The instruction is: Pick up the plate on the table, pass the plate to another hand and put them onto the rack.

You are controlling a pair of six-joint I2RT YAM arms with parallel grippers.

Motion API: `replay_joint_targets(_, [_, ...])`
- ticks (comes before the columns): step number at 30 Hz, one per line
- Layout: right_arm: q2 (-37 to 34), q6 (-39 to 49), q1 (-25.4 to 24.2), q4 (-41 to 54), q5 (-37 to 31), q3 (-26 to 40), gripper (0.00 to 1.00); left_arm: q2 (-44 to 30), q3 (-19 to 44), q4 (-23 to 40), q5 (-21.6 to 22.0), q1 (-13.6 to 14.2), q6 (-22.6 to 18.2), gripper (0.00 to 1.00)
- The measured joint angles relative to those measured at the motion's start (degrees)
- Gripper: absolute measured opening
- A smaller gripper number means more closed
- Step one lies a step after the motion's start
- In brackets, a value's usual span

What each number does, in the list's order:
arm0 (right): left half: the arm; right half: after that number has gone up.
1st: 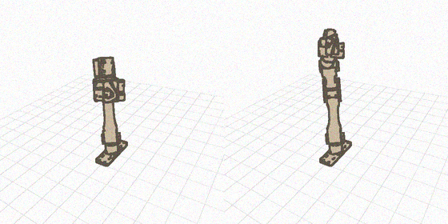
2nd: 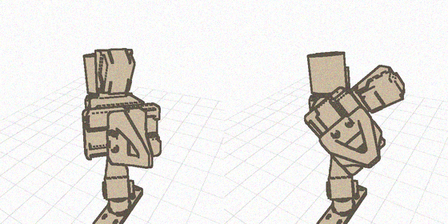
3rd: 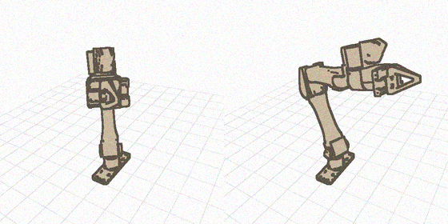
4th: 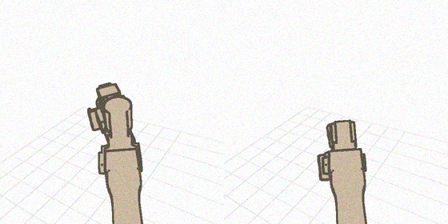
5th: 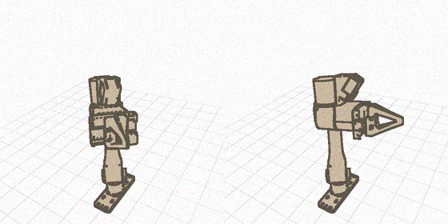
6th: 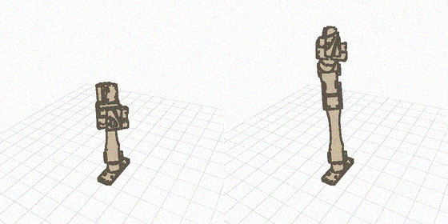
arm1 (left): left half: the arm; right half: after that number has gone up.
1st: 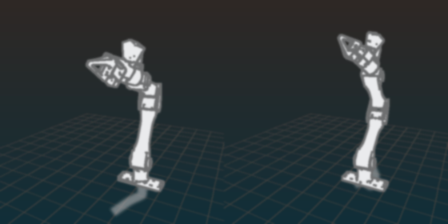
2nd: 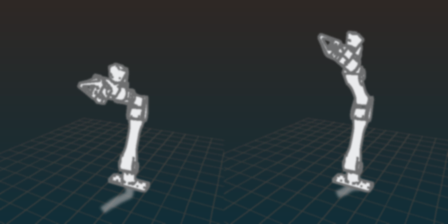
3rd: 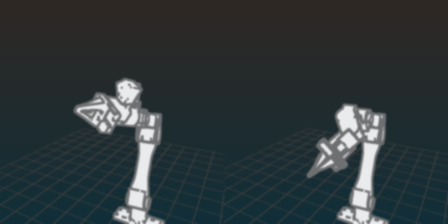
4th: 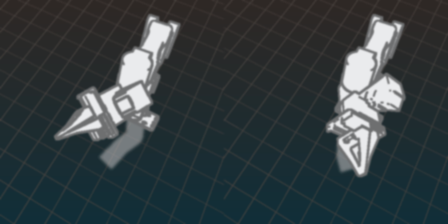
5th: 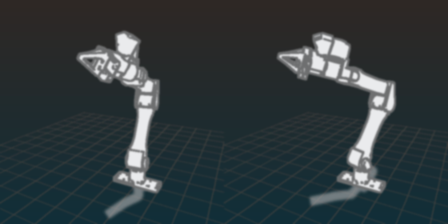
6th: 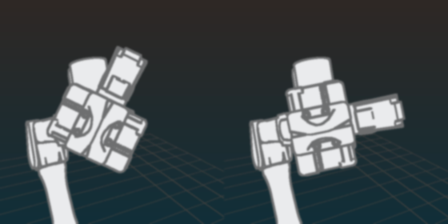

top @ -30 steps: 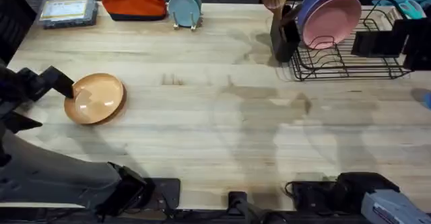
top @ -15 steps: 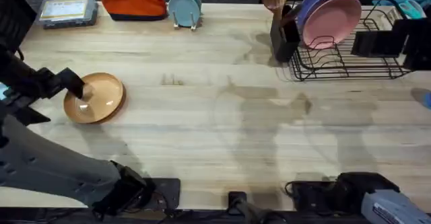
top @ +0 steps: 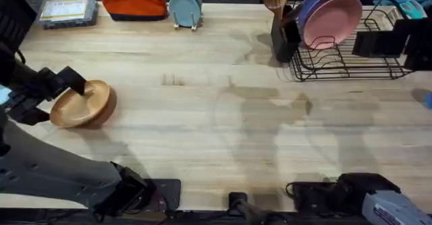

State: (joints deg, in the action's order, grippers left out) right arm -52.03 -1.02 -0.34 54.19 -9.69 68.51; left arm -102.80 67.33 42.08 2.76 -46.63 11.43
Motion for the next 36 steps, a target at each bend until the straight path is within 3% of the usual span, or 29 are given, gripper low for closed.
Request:
replay_joint_targets(4, [0.0, 0.0, 0.0, 0.0, 0.0, 0.0, 0.996, 0.0, -0.3, 0.1, -2.9, 0.0, 0.2, 0.993])
replay_joint_targets(11, [0.0, 0.0, 0.0, 0.0, 0.0, 0.0, 0.996, 0.0, -0.3, 0.2, -4.1, 0.0, -0.6, 0.995])
replay_joint_targets(18, [-0.1, 0.0, 0.0, 0.3, 0.0, 0.0, 0.996, 0.0, -0.3, 0.3, -4.5, 0.3, -1.0, 0.856])
replay_joint_targets(25, [-2.5, 0.0, 0.0, 1.4, 0.0, 0.0, 0.996, 0.0, -0.3, 0.3, -5.7, 1.8, -1.7, 0.584])
replay_joint_targets(29, [-4.1, 0.0, 0.0, 1.6, 0.0, 0.0, 0.996, 0.0, -0.3, 0.3, -8.0, 2.4, -2.1, 0.316])
replay_joint_targets(36, [-4.5, 0.0, 0.0, 1.6, 0.0, 0.0, 0.996, 0.0, -0.3, 0.6, -12.5, 3.0, -2.0, 0.056])
